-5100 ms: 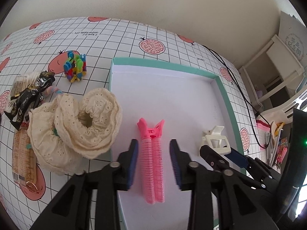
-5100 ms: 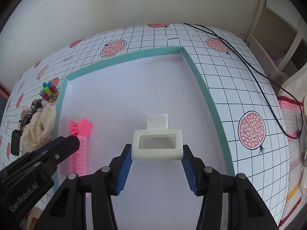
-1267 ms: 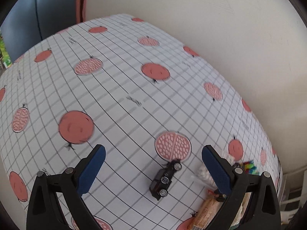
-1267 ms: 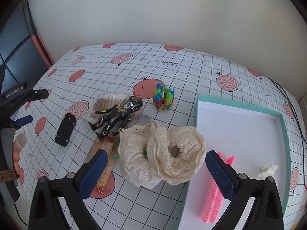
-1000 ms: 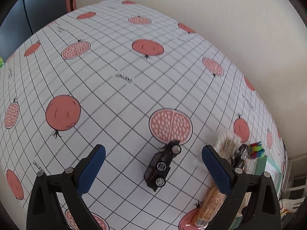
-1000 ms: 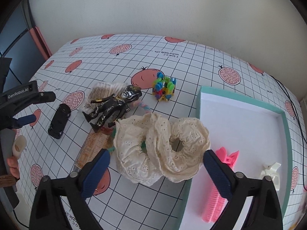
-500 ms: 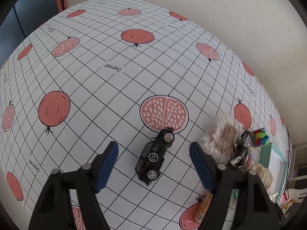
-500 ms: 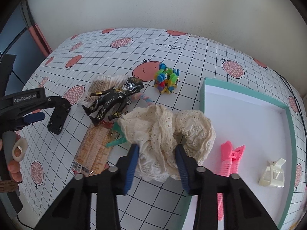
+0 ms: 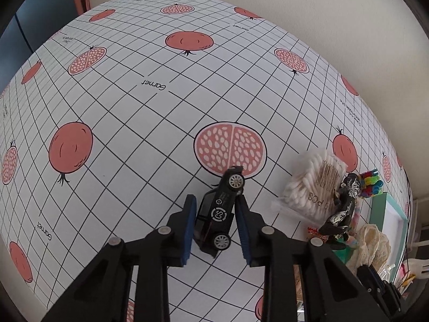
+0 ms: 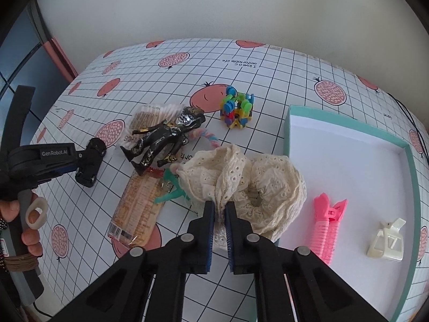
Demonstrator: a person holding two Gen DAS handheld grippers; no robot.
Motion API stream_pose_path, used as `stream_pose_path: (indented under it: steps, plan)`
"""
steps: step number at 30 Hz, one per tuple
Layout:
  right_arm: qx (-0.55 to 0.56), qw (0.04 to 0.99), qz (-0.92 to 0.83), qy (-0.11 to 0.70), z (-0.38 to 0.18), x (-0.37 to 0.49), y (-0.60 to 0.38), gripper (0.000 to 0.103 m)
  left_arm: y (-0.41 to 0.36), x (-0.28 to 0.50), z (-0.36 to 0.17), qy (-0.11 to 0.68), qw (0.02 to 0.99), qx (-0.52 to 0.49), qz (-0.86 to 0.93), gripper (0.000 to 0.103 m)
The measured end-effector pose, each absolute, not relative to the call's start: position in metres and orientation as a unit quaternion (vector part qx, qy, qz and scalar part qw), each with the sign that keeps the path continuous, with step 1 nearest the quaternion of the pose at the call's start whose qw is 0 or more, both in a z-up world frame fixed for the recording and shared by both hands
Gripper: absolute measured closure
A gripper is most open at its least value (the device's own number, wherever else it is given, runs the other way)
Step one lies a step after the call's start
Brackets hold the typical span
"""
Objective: Organize objects
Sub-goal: 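Grasp the black toy car with the left tool while the right tool grasps the lace scrunchie, then carry the black car and lace scrunchie over the tray with both tools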
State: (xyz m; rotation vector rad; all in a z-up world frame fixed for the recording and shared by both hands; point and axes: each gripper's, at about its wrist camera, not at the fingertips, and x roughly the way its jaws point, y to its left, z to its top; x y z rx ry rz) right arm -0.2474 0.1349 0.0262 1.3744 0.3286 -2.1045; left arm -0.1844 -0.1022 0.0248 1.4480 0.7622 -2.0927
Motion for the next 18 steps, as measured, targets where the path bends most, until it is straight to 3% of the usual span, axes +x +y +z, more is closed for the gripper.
stream_pose_path:
  steps: [8,18]
  plan:
    - [0.501,0.309,-0.800,0.113,0.042,-0.246,0.137,0.096,-0.105,-0.184,0.035,0.276,0.242,0.515,-0.774,0.074]
    - [0.449,0.324,-0.830,0.067,0.094,-0.248,0.154,0.096,-0.110,-0.184,0.084,0.277,0.243,0.455,-0.811,0.074]
